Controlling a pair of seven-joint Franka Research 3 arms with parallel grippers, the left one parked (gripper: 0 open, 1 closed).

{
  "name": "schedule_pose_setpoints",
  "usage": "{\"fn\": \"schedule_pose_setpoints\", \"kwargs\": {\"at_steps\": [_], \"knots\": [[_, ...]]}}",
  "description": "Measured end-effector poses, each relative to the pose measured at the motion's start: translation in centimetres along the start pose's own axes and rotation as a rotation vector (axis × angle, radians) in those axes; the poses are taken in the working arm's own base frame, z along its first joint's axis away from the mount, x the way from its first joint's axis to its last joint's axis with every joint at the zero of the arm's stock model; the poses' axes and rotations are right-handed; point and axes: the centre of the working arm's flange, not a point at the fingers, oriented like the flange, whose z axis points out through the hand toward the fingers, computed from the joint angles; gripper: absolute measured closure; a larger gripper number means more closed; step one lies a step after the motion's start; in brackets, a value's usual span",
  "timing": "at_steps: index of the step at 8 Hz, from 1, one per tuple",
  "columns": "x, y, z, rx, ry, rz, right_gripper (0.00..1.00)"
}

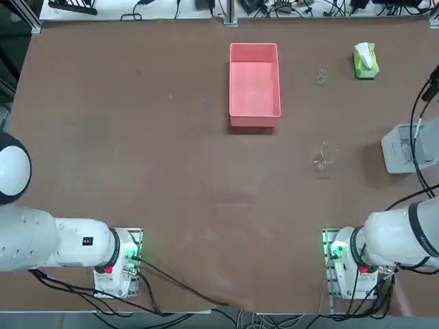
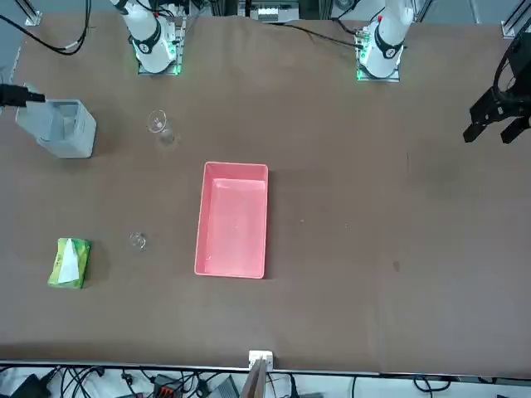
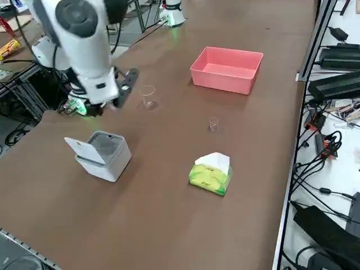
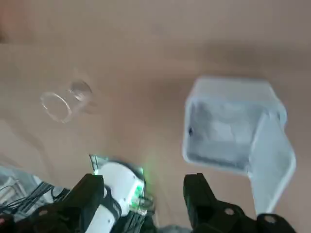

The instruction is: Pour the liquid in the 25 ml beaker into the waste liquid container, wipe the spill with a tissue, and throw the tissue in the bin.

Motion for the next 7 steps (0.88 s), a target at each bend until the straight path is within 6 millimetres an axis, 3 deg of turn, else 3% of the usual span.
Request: {"fn": "schedule_pose_setpoints", "kwargs": {"at_steps": [4, 7], "knots": [[4.9, -7.2, -5.3, -0.106, 0.098, -0.065, 0.00], [7.0, -14.9, -8.8, -0.181, 0.168, -0.071, 0.00]]}}
